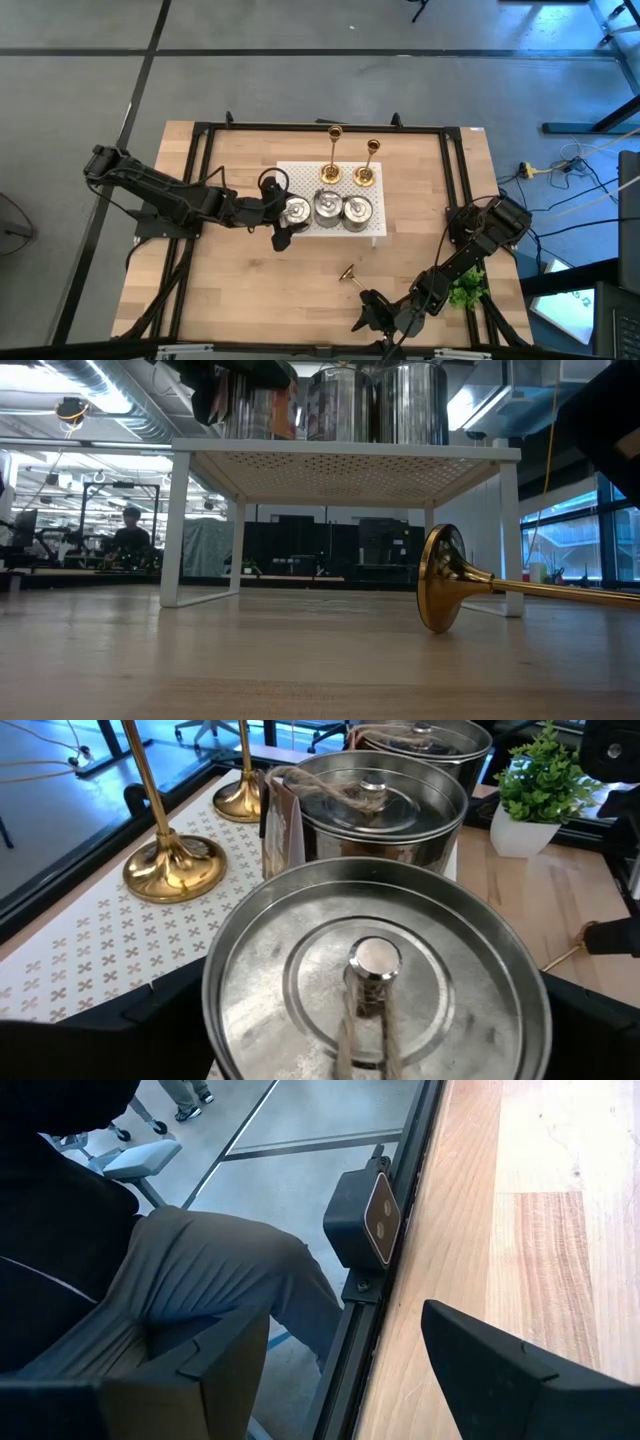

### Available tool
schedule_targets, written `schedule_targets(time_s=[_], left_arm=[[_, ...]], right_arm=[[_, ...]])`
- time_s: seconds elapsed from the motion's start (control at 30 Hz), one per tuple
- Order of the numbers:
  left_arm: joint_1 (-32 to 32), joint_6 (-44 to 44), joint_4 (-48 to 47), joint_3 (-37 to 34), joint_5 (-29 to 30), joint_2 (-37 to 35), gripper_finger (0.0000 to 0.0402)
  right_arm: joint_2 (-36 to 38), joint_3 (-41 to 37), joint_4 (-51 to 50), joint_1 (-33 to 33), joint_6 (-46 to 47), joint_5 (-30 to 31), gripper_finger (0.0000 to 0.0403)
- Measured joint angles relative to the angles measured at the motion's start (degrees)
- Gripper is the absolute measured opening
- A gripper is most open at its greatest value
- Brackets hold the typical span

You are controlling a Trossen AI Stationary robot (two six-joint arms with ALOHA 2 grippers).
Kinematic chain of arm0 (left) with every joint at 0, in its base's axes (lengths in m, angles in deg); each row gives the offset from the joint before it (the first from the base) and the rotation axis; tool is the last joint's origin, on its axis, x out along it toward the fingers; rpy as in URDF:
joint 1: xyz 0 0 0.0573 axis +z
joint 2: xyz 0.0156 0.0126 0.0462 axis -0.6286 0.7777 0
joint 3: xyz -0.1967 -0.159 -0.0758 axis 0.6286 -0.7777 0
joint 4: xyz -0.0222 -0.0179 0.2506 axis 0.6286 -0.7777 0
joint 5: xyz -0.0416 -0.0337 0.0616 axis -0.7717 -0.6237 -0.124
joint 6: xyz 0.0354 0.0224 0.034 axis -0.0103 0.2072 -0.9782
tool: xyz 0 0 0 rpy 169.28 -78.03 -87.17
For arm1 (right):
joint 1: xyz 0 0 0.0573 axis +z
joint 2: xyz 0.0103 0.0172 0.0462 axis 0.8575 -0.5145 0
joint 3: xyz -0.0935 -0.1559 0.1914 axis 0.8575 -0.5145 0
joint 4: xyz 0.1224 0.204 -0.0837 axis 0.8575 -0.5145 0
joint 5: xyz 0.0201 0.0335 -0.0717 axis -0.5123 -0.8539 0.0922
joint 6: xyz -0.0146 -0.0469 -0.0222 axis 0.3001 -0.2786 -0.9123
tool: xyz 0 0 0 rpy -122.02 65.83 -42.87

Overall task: Pick & Place candle stick holders
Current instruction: Put the silver scented candle on the shelf aligned with the other silver scented candles, then adjust the silver scented candle on the shelf

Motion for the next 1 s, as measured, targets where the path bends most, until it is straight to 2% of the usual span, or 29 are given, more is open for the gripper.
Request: schedule_targets(time_s=[0.4,0.63,1.0], left_arm=[[-1.4,-2.8,0.2,2.3,2.2,-0.4,0.0381],[-1.8,-5.3,0.3,3.3,6.1,-1.9,0.0382],[1.4,-9.1,4.2,3.5,5.9,-1.9,0.0381]], right_arm=[[0.0,0.0,0.0,0.0,0.0,0.0,0.0265],[0.0,0.0,0.0,0.0,0.0,0.0,0.0266],[0.0,0.0,-0.3,0.0,0.0,0.9,0.0266]])
